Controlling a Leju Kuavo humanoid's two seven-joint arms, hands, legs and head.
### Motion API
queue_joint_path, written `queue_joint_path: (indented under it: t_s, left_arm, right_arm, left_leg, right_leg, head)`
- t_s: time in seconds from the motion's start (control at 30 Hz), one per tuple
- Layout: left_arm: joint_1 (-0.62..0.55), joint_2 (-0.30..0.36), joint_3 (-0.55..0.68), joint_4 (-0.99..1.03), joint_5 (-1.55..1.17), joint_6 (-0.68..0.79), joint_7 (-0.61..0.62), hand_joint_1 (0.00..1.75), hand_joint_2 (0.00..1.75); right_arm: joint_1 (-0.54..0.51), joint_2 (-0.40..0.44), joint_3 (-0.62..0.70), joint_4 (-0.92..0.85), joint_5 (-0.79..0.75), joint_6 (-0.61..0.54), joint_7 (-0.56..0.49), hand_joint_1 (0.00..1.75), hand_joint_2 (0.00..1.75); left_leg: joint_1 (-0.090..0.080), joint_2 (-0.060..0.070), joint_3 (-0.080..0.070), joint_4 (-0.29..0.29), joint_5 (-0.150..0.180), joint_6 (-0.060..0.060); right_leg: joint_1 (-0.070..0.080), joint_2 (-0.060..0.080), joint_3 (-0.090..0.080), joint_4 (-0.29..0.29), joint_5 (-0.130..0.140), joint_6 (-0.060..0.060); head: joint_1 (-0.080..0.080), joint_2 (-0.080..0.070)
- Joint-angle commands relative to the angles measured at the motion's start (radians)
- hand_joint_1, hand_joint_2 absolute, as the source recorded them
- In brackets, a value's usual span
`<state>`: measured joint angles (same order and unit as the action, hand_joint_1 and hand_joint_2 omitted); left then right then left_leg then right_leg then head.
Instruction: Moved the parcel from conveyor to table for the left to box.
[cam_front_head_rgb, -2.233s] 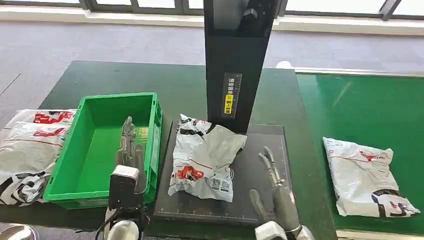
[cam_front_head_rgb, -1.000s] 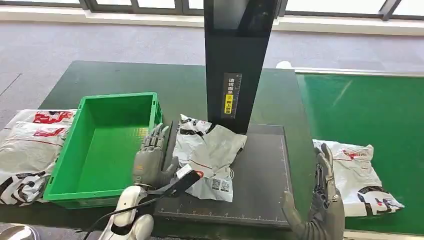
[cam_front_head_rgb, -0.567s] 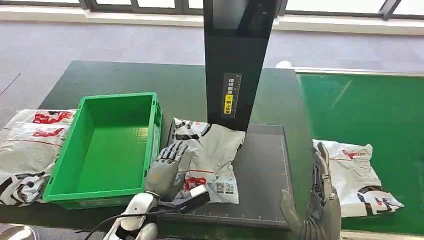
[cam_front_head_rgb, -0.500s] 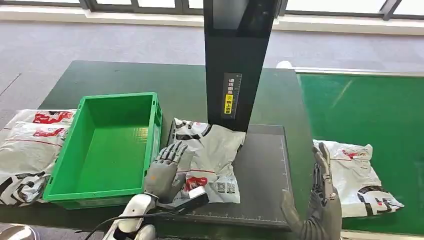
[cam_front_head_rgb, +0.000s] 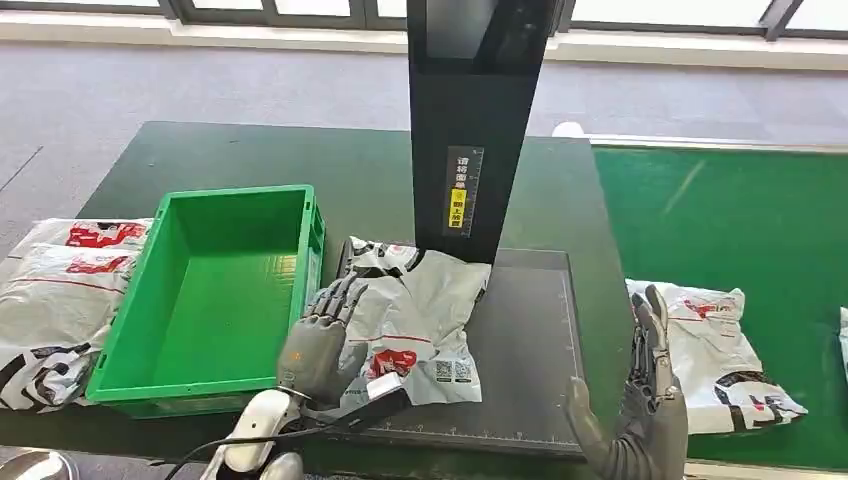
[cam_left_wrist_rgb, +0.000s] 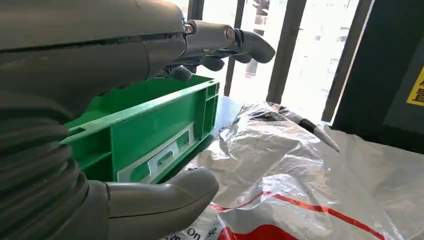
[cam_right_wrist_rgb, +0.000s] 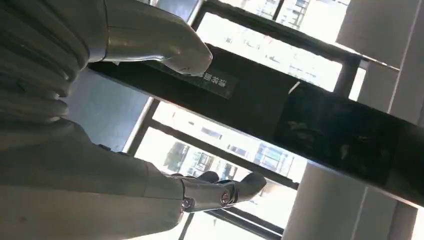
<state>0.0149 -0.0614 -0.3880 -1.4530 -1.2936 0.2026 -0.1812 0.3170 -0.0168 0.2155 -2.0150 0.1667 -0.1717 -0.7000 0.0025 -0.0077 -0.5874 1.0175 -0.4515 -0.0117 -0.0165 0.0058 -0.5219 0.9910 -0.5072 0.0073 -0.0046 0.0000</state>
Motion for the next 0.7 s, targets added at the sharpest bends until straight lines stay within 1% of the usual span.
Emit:
queue_joint_path:
  t_s: [0.03,0.13,0.2,0.27,0.33,0.4,0.47,0.5,0.63,0.7]
  left_arm:
    - [-0.014,0.034,-0.028,0.023,0.031,0.017,-0.022,0.00,1.75]
    - [-0.016,0.051,-0.062,0.014,0.042,0.001,-0.072,0.00,1.75]
    - [-0.026,0.057,-0.087,0.035,0.027,-0.029,-0.082,0.00,1.75]
    - [-0.044,0.035,-0.071,0.055,0.048,0.013,-0.072,0.00,1.75]
    - [-0.063,0.032,-0.068,0.044,0.055,0.038,-0.076,0.00,1.75]
    - [-0.068,0.031,-0.067,0.022,0.094,0.027,-0.095,0.00,1.75]
    - [-0.089,0.030,-0.082,0.042,0.144,-0.006,-0.126,0.00,1.75]
    - [-0.116,0.025,-0.089,0.066,0.168,0.009,-0.141,0.00,1.75]
    - [-0.157,0.018,-0.097,0.053,0.249,-0.001,-0.173,0.00,1.75]
    - [-0.185,0.014,-0.103,0.043,0.305,-0.031,-0.183,0.00,1.75]
  right_arm:
    - [-0.007,-0.029,0.024,0.037,-0.004,-0.017,0.002,0.00,1.75]
    - [-0.009,-0.038,0.033,0.038,-0.013,-0.027,0.002,0.00,1.75]
    - [-0.015,-0.039,0.036,0.043,-0.019,-0.029,0.002,0.00,1.75]
    - [-0.006,-0.033,0.038,0.037,-0.016,-0.039,0.002,0.00,1.75]
    - [-0.008,-0.033,0.045,0.021,-0.012,-0.045,0.002,0.00,1.75]
    - [-0.017,-0.023,0.044,0.031,-0.010,-0.034,0.002,0.00,1.75]
    - [-0.032,-0.008,0.038,0.038,-0.010,-0.024,0.002,0.00,1.75]
    - [-0.034,0.007,0.029,0.040,-0.003,-0.016,0.002,0.00,1.75]
    - [-0.029,0.027,0.014,0.035,0.003,0.002,0.002,0.00,1.75]
    - [-0.021,0.037,0.003,0.028,0.002,0.009,0.002,0.00,1.75]
  left_leg:
    - [0.000,0.001,0.002,-0.003,0.000,-0.001]
    - [0.000,0.001,0.001,-0.001,0.000,0.000]
    - [0.000,0.001,0.003,-0.004,0.001,0.000]
    - [0.000,0.001,0.006,-0.009,0.003,-0.001]
    - [0.000,-0.001,0.002,-0.004,0.002,0.000]
    - [0.000,-0.001,0.000,-0.001,0.001,0.000]
    - [0.000,-0.001,0.001,-0.003,0.001,-0.001]
    - [0.000,0.000,0.001,-0.001,0.001,0.000]
    - [0.000,-0.002,0.001,-0.002,0.002,0.000]
    - [0.000,-0.002,0.000,-0.001,0.001,0.000]
  right_leg:
    - [0.000,0.000,0.002,-0.003,0.000,-0.001]
    - [0.000,0.000,0.001,-0.001,0.000,-0.001]
    - [0.000,-0.001,0.003,-0.004,0.001,-0.001]
    - [0.000,-0.001,0.006,-0.009,0.003,-0.002]
    - [0.000,-0.002,0.003,-0.004,0.001,-0.001]
    - [0.000,-0.002,0.000,-0.001,0.000,-0.001]
    - [0.000,-0.002,0.001,-0.003,0.001,-0.001]
    - [0.001,-0.001,0.001,-0.002,0.001,-0.001]
    - [0.001,-0.003,0.001,-0.002,0.001,-0.001]
    - [0.001,-0.003,0.001,-0.001,0.000,-0.001]
  head:
    - [0.000,0.000]
    - [0.000,0.000]
    - [0.000,0.000]
    - [0.000,0.000]
    - [0.000,0.000]
    - [0.000,0.000]
    - [0.000,0.000]
    - [0.000,0.000]
    - [0.000,0.000]
    - [0.000,0.000]
